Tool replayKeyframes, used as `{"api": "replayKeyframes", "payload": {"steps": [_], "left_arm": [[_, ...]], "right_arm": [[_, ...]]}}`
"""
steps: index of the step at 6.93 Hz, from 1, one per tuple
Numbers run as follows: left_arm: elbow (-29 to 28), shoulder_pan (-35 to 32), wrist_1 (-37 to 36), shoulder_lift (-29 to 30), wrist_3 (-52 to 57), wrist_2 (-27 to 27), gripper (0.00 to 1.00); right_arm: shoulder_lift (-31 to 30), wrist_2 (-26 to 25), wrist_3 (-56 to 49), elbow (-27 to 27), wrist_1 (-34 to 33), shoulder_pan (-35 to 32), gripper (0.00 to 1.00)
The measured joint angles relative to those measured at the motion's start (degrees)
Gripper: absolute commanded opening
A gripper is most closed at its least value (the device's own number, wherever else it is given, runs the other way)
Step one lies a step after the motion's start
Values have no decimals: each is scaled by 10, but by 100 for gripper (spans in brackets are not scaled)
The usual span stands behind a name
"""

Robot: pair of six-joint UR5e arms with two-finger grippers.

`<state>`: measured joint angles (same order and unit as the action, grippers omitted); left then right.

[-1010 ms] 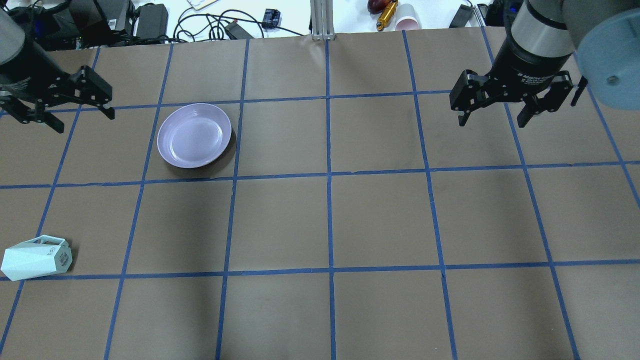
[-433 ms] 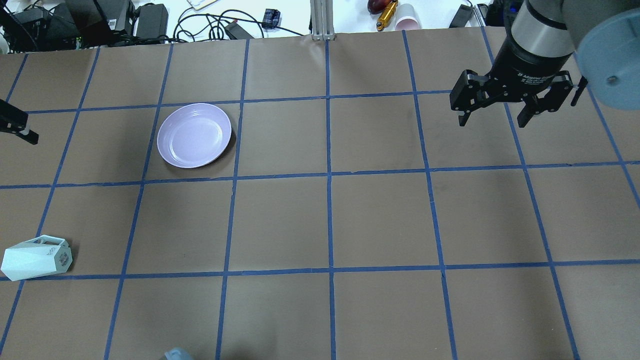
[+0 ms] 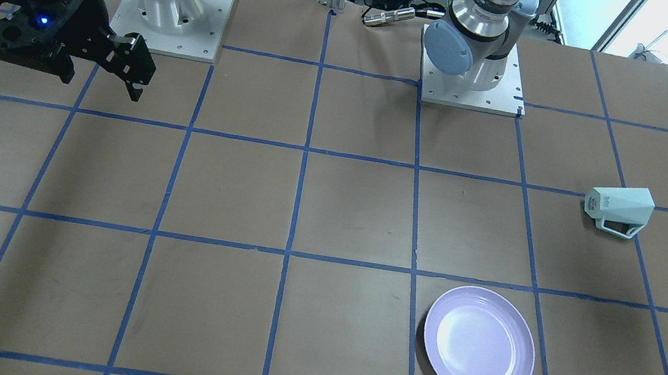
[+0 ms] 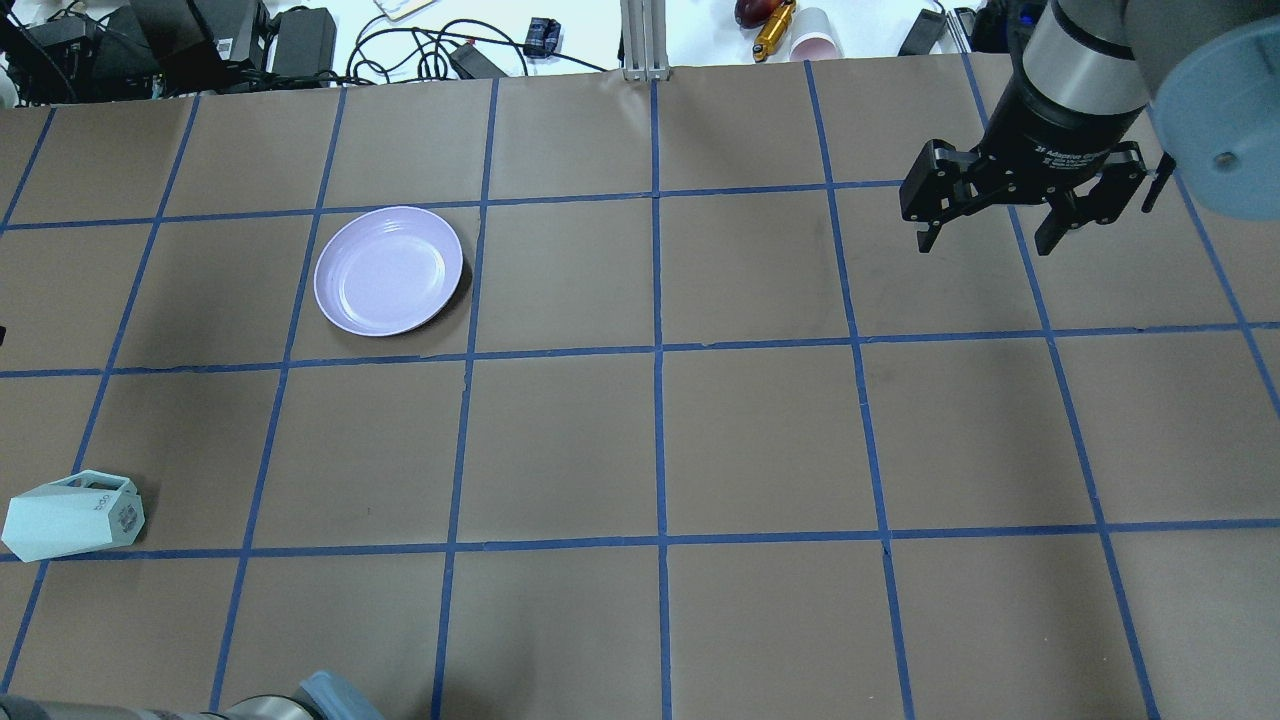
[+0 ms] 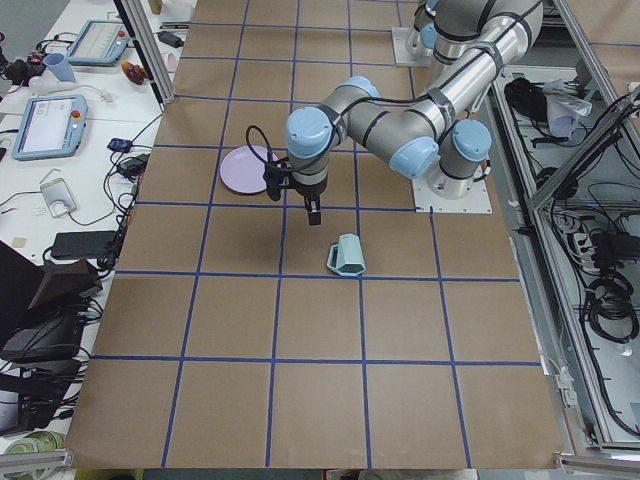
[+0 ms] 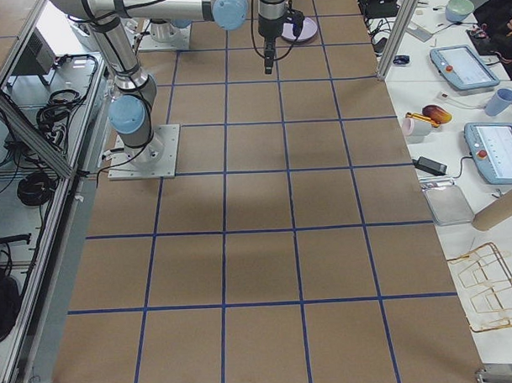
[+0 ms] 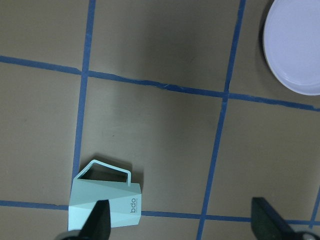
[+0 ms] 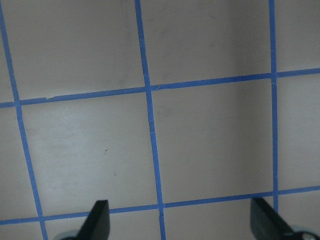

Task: Flip cup and place on plate
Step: 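Lower the left gripper over the teal mug lying on its side, then close the left gripper on the teal mug's body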

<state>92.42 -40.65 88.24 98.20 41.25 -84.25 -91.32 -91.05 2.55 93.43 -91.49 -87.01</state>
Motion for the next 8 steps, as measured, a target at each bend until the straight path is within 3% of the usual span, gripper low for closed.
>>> {"api": "replayKeyframes", "payload": {"steps": [4,8], "left_arm": [[14,85,2,61,134,14,100],[24,129,2,136,207,33,100]], "right_arm": [[0,1,0,0,0,0,100],[0,1,0,0,0,0,100]]}}
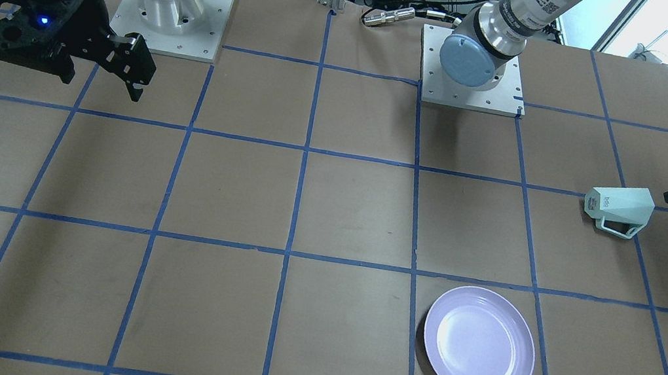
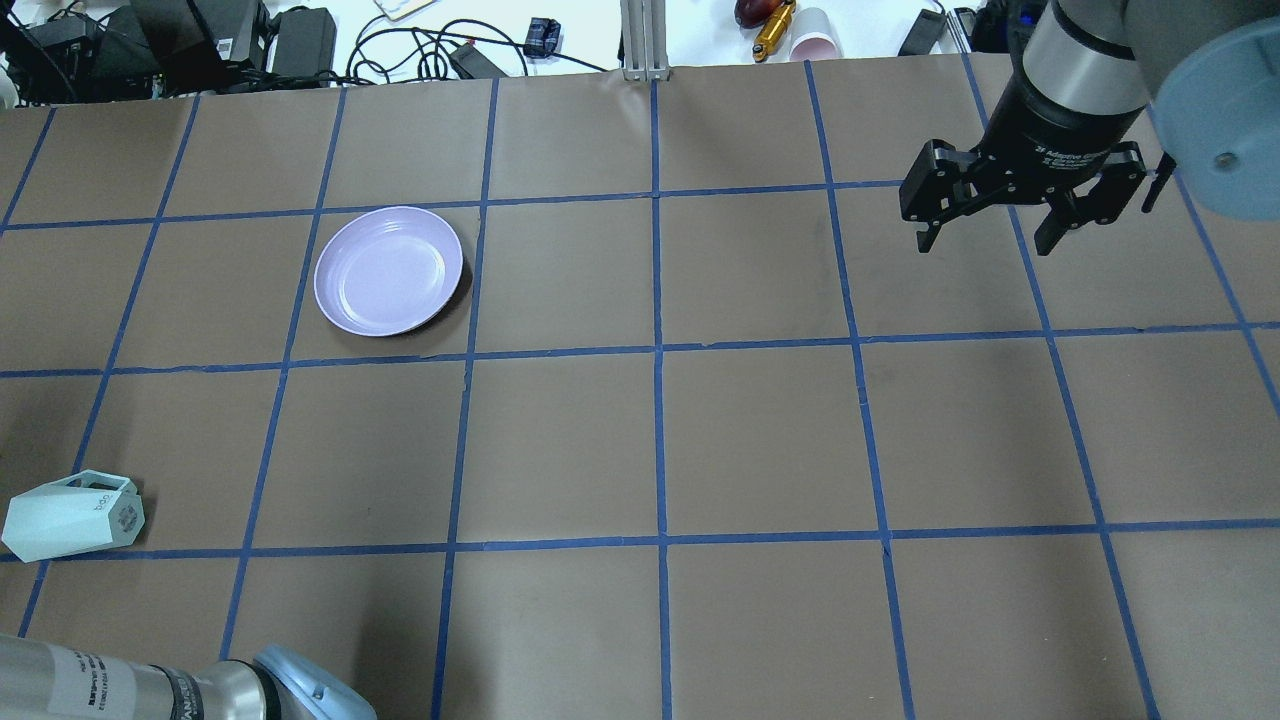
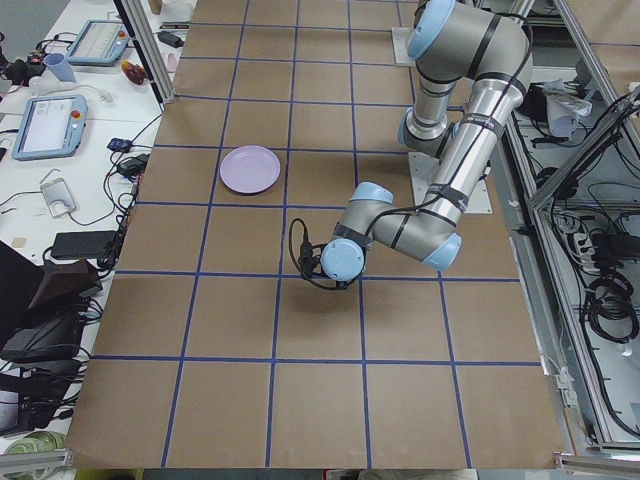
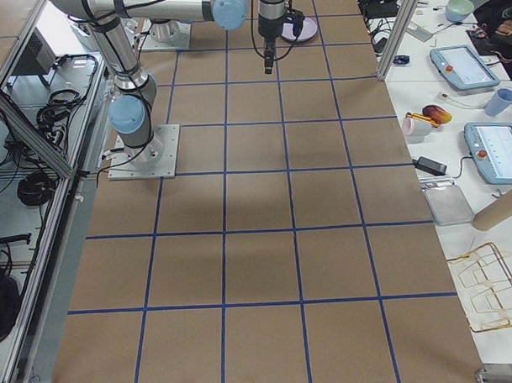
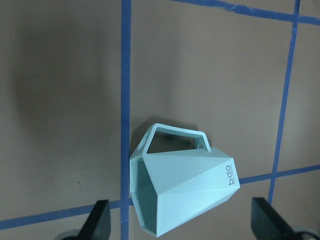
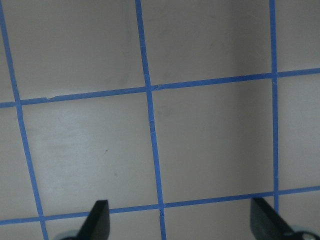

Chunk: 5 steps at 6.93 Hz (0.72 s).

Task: Flip cup and place on plate
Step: 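Close the left gripper on the teal mug's body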

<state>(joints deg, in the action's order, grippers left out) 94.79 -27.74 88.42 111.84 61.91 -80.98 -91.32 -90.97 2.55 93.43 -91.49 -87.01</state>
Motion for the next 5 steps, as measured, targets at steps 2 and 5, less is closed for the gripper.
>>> {"api": "replayKeyframes", "payload": {"steps": [2,5], "left_arm": [[2,6,7,26,3,3,100],[3,7,63,43,3,24,100]], "right_arm": [[0,0,0,0,0,0,100],[0,0,0,0,0,0,100]]}}
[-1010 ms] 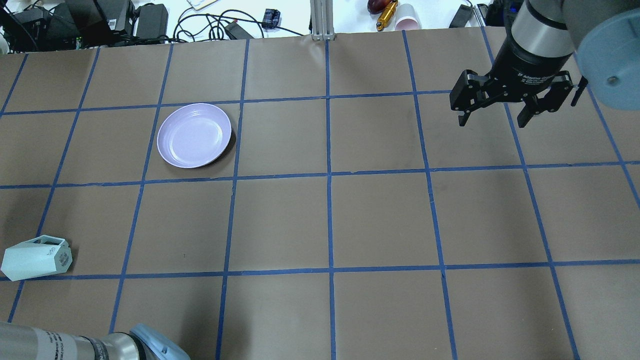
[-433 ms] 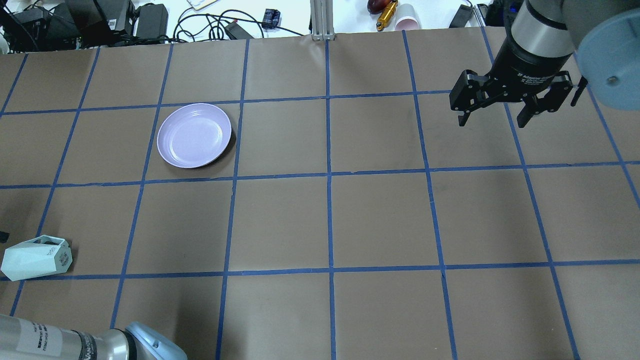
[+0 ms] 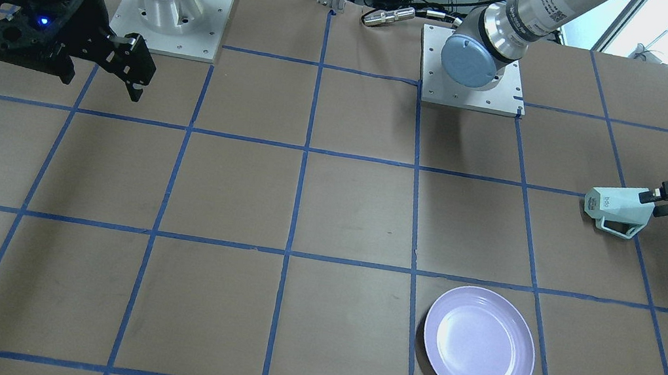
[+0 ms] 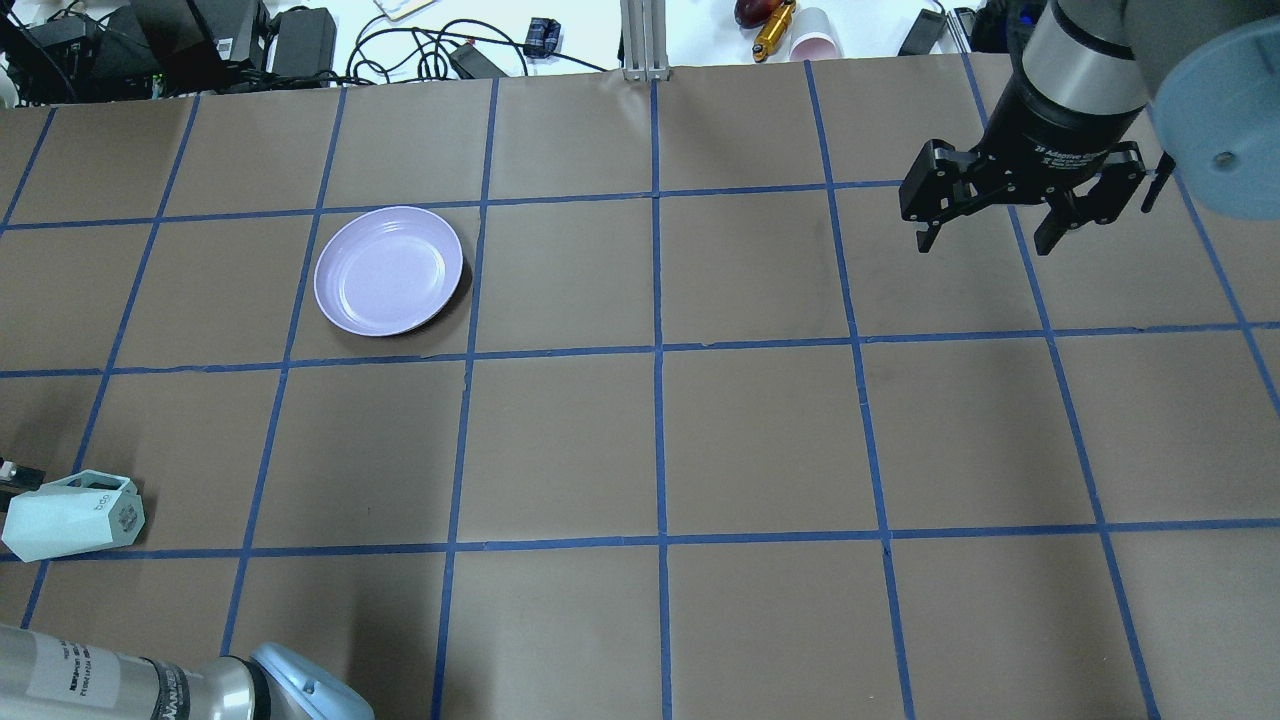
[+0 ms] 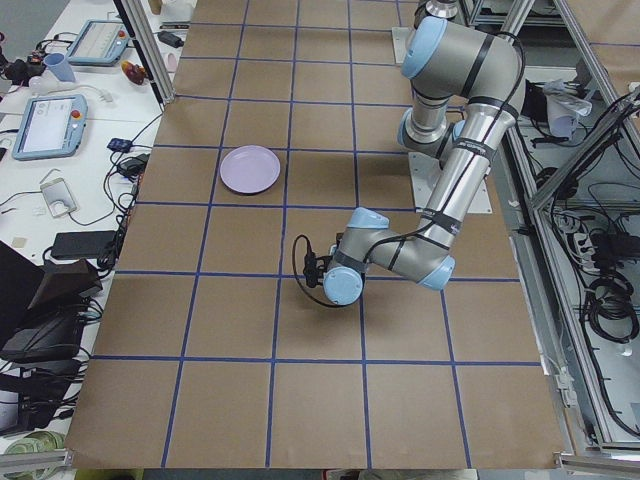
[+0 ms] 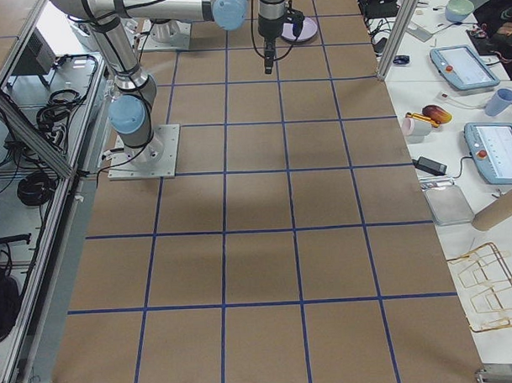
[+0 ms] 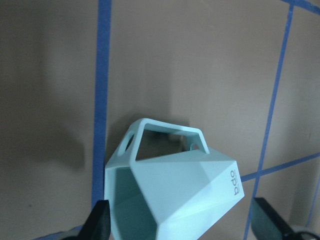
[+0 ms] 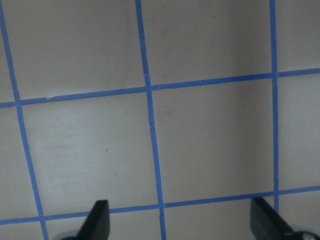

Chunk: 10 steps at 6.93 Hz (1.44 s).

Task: Flip cup and place on plate
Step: 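Close the left gripper on the teal mug's body, then lift the teal mug with the left gripper, turning it upright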

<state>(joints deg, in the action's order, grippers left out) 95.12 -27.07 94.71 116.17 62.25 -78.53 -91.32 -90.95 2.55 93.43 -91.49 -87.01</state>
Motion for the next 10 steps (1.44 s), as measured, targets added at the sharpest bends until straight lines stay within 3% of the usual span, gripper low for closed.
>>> {"api": "replayKeyframes", "payload": {"steps": [2,4,5,6,10], "left_arm": [[0,0,8,10,0,-1,100],[1,0,22,15,-7,0,86],[3,0,33,16,-10,3,55],[10,0,38,17,-12,4,1],[15,-6,40,-2,-69,6,0]], "right_arm": [[0,0,0,0,0,0,100],[0,0,0,0,0,0,100],[0,0,0,0,0,0,100],[0,0,0,0,0,0,100],[0,0,0,0,0,0,100]]}}
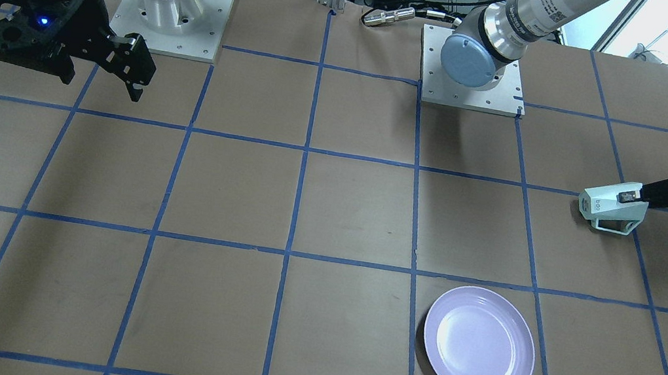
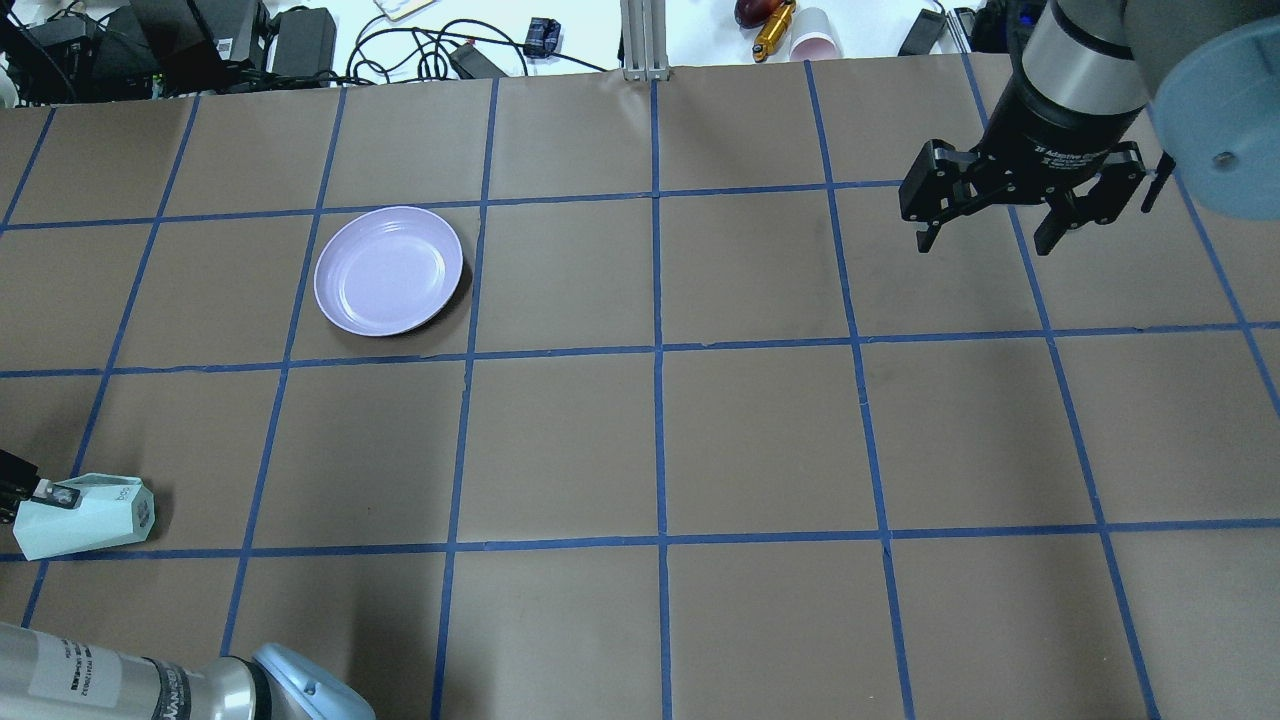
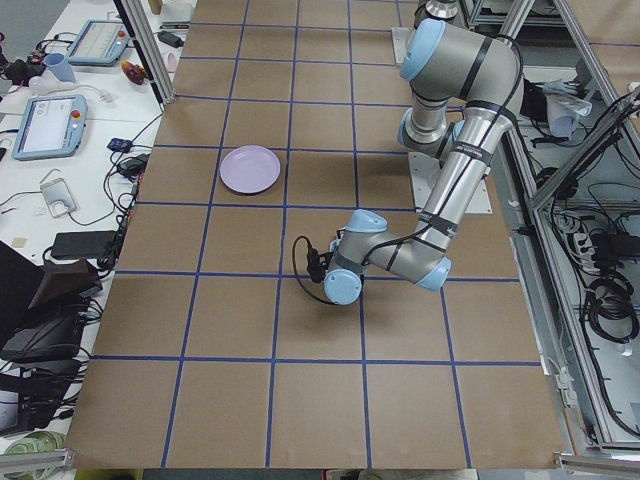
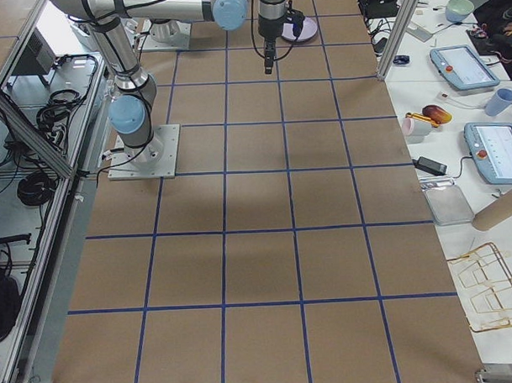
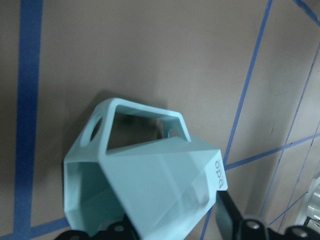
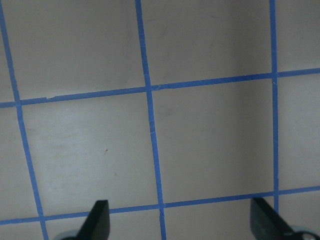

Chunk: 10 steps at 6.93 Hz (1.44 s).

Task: Flip cup and place on plate
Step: 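Lift the teal mug with the left gripper, turning it upright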

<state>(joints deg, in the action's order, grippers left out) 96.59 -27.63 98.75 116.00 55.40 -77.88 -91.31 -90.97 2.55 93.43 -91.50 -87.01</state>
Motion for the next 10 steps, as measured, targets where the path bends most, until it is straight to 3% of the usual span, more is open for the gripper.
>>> {"api": "replayKeyframes", "payload": {"steps": [6,10], "left_arm": [[-119,-105,22,-68,-89,-17,0],[-165,-299,-50,-104,-236,-89,0]], "right_arm": [[0,0,0,0,0,0,100],[0,1,0,0,0,0,100]]}}
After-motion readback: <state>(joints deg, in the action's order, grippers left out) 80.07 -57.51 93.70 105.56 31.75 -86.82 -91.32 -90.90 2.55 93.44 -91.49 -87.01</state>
